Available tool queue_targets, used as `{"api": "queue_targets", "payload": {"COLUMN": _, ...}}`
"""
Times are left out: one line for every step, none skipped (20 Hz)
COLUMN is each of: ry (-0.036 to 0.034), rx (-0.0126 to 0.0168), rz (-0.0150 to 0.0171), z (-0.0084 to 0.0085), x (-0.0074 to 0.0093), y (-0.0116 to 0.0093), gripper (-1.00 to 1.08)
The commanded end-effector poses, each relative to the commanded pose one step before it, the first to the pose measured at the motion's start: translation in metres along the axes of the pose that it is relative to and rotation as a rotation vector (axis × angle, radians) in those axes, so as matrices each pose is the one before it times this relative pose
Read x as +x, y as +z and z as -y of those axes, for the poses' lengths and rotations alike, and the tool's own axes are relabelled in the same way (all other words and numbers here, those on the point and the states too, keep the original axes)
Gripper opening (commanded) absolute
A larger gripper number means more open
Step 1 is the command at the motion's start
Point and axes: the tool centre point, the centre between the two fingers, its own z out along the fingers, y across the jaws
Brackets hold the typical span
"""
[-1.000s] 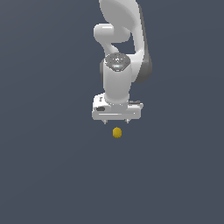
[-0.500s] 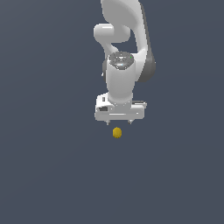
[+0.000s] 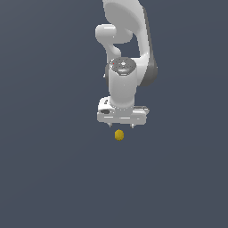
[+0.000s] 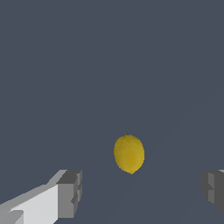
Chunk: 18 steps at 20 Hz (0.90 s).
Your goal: Pick up the object and move it to a goal position.
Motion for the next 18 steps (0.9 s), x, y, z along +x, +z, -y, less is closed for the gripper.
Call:
{"api": "queue_targets", "payload": {"ry": 0.04551, "rx": -0.00070, "rz": 0.00274, "z": -0.00009, "x": -0.00140, "y": 0.00577, "gripper": 1.00}}
{"api": "queue_targets", "payload": {"ry": 0.02120, "rx": -0.00042, "rz": 0.00113, "z": -0.00011, "x": -0.00062, "y": 0.00262, "gripper": 1.00}}
{"api": "queue_targets", "payload": {"ry": 0.02258, "rx": -0.00052, "rz": 0.00117, "z": -0.00014, "x": -0.00066, "y": 0.00278, "gripper": 1.00}}
{"api": "queue_targets", "payload": {"ry": 0.02398, "rx": -0.00063, "rz": 0.00120, "z": -0.00018, "x": -0.00071, "y": 0.00294, "gripper": 1.00}}
{"api": "queue_targets", "payload": {"ry": 0.02538, "rx": -0.00076, "rz": 0.00122, "z": -0.00023, "x": -0.00075, "y": 0.00310, "gripper": 1.00}}
{"api": "queue_targets", "payload": {"ry": 0.02678, "rx": -0.00090, "rz": 0.00123, "z": -0.00028, "x": -0.00079, "y": 0.00326, "gripper": 1.00}}
{"api": "queue_targets", "payload": {"ry": 0.02753, "rx": -0.00102, "rz": 0.00120, "z": -0.00033, "x": -0.00081, "y": 0.00333, "gripper": 1.00}}
{"api": "queue_targets", "payload": {"ry": 0.02754, "rx": -0.00112, "rz": 0.00113, "z": -0.00037, "x": -0.00081, "y": 0.00332, "gripper": 1.00}}
{"api": "queue_targets", "payload": {"ry": 0.02754, "rx": -0.00121, "rz": 0.00106, "z": -0.00042, "x": -0.00080, "y": 0.00330, "gripper": 1.00}}
{"api": "queue_targets", "payload": {"ry": 0.02755, "rx": -0.00130, "rz": 0.00097, "z": -0.00046, "x": -0.00079, "y": 0.00329, "gripper": 1.00}}
{"api": "queue_targets", "payload": {"ry": 0.02755, "rx": -0.00139, "rz": 0.00089, "z": -0.00050, "x": -0.00079, "y": 0.00327, "gripper": 1.00}}
{"api": "queue_targets", "payload": {"ry": 0.02755, "rx": -0.00148, "rz": 0.00080, "z": -0.00055, "x": -0.00077, "y": 0.00325, "gripper": 1.00}}
{"api": "queue_targets", "payload": {"ry": 0.02755, "rx": -0.00155, "rz": 0.00070, "z": -0.00058, "x": -0.00076, "y": 0.00324, "gripper": 1.00}}
{"api": "queue_targets", "payload": {"ry": 0.02755, "rx": -0.00163, "rz": 0.00061, "z": -0.00063, "x": -0.00074, "y": 0.00322, "gripper": 1.00}}
{"api": "queue_targets", "payload": {"ry": 0.02756, "rx": -0.00170, "rz": 0.00050, "z": -0.00067, "x": -0.00072, "y": 0.00320, "gripper": 1.00}}
{"api": "queue_targets", "payload": {"ry": 0.02723, "rx": -0.00175, "rz": 0.00039, "z": -0.00070, "x": -0.00070, "y": 0.00315, "gripper": 1.00}}
{"api": "queue_targets", "payload": {"ry": 0.02592, "rx": -0.00172, "rz": 0.00028, "z": -0.00070, "x": -0.00064, "y": 0.00298, "gripper": 1.00}}
{"api": "queue_targets", "payload": {"ry": 0.02452, "rx": -0.00167, "rz": 0.00017, "z": -0.00070, "x": -0.00059, "y": 0.00281, "gripper": 1.00}}
